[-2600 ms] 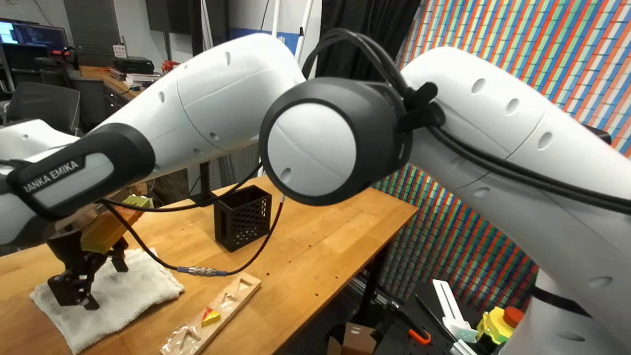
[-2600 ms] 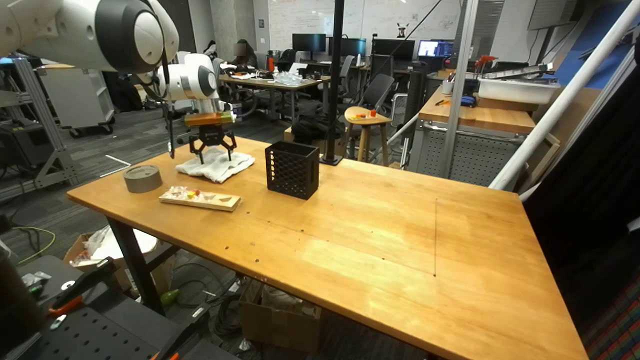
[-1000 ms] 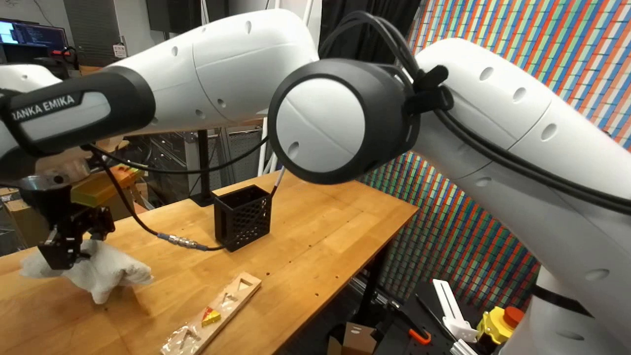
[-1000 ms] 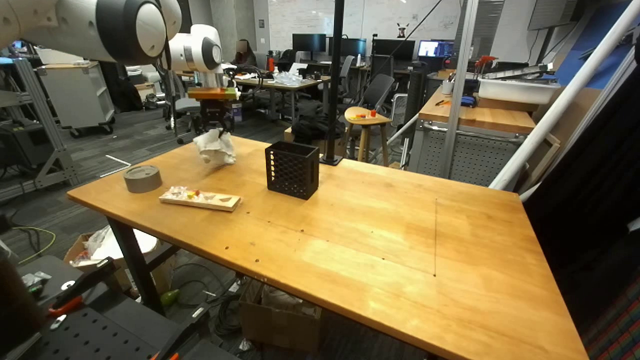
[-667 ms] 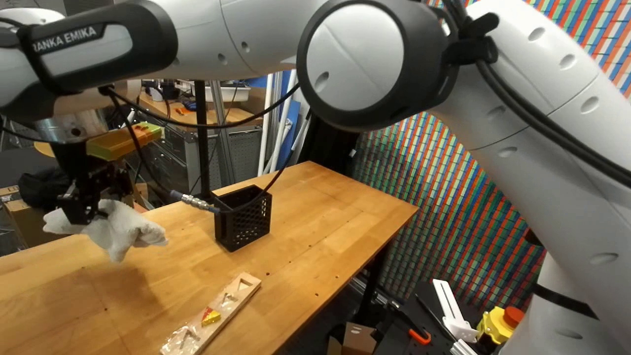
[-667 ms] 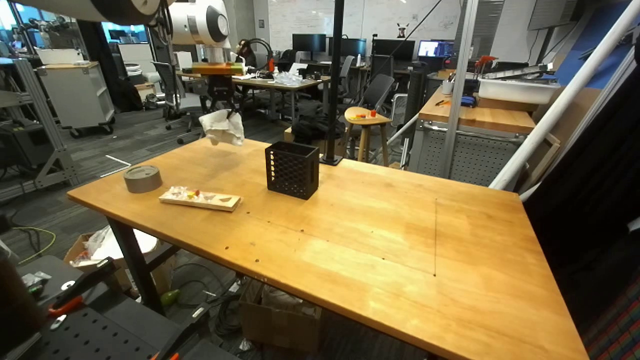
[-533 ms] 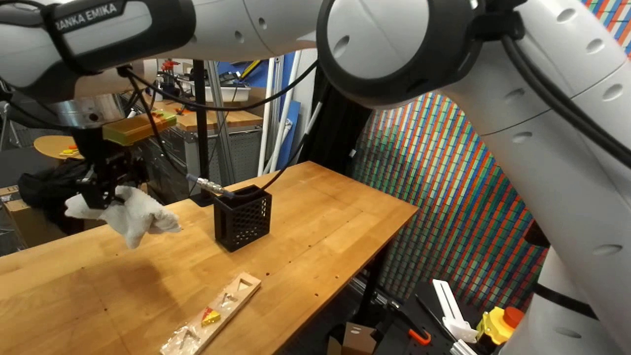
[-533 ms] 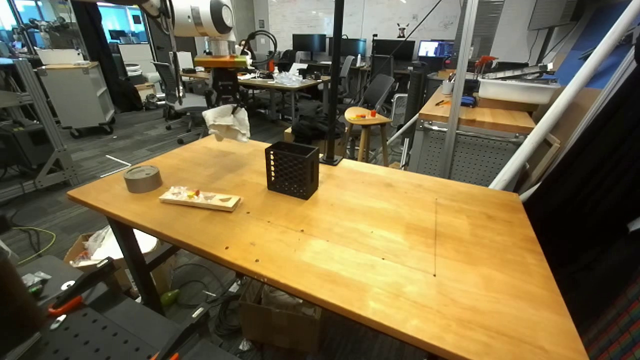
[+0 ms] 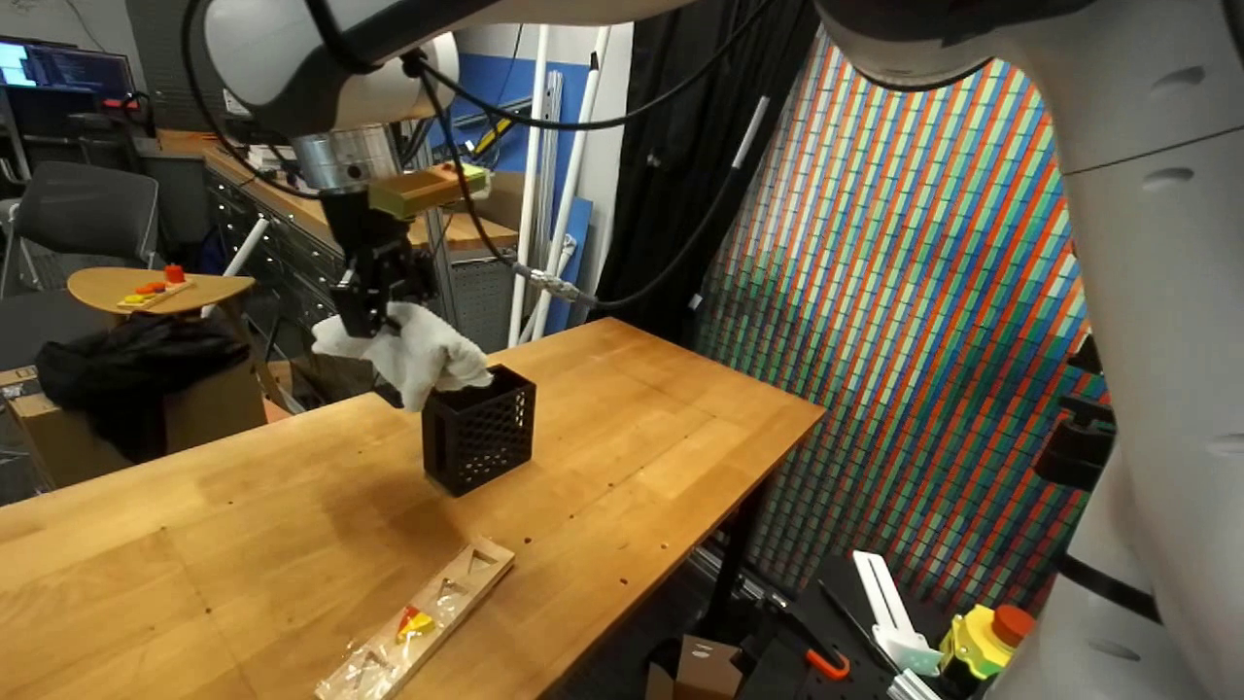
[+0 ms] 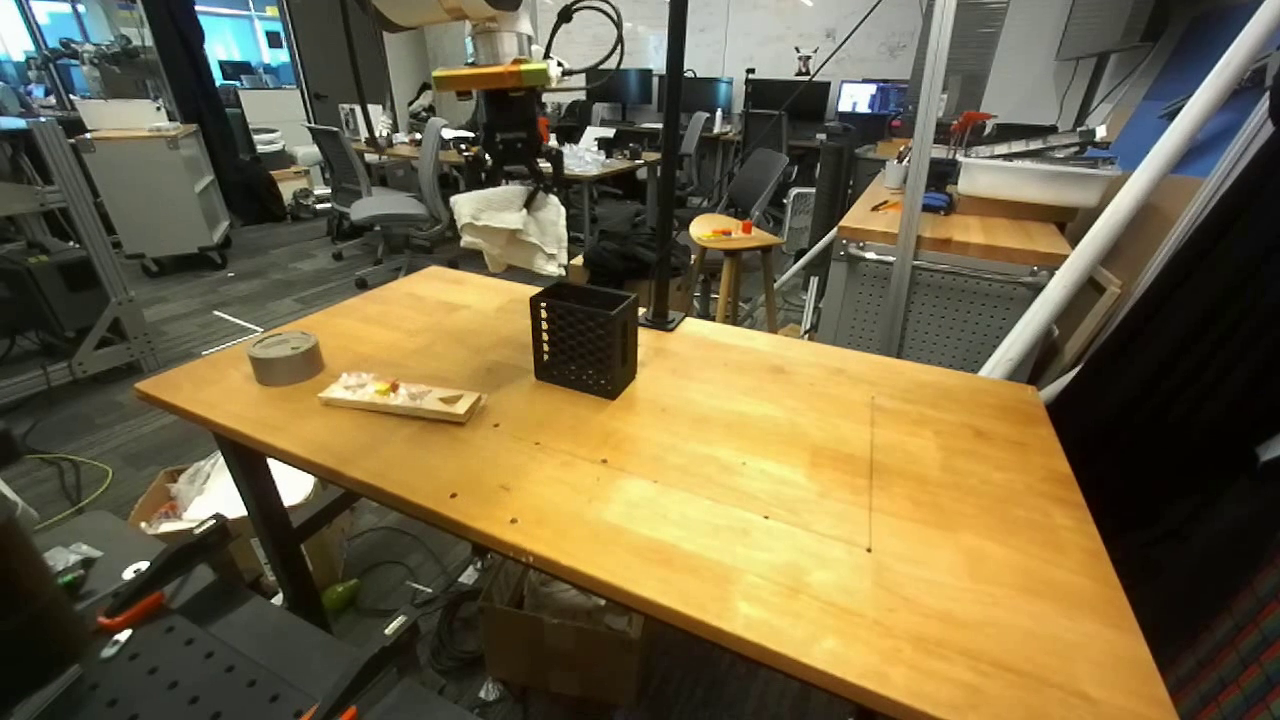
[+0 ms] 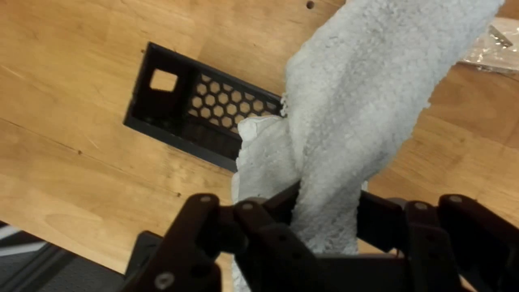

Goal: Pick up the cloth from the table and put in the box

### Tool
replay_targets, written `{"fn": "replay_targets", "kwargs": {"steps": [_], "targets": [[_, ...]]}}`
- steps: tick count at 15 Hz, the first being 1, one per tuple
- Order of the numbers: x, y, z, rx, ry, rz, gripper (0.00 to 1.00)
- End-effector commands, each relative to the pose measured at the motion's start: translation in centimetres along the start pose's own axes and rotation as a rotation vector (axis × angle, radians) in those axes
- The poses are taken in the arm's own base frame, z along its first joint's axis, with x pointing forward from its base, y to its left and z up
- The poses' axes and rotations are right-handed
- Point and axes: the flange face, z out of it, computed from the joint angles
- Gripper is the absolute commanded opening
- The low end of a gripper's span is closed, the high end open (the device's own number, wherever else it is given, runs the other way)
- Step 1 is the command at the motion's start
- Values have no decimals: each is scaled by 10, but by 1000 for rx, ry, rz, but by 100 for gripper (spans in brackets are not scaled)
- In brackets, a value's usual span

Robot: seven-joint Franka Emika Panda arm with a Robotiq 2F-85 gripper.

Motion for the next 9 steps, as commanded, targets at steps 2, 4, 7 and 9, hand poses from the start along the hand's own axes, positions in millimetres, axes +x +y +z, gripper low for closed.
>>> {"fn": "replay_targets", "kwargs": {"steps": [2, 4, 7, 9], "targets": [[-53, 44, 7, -1, 28, 74, 4], [-62, 61, 18, 1, 38, 94, 4], [-65, 76, 36, 0, 51, 118, 4], [-63, 82, 47, 7, 56, 132, 4]]}}
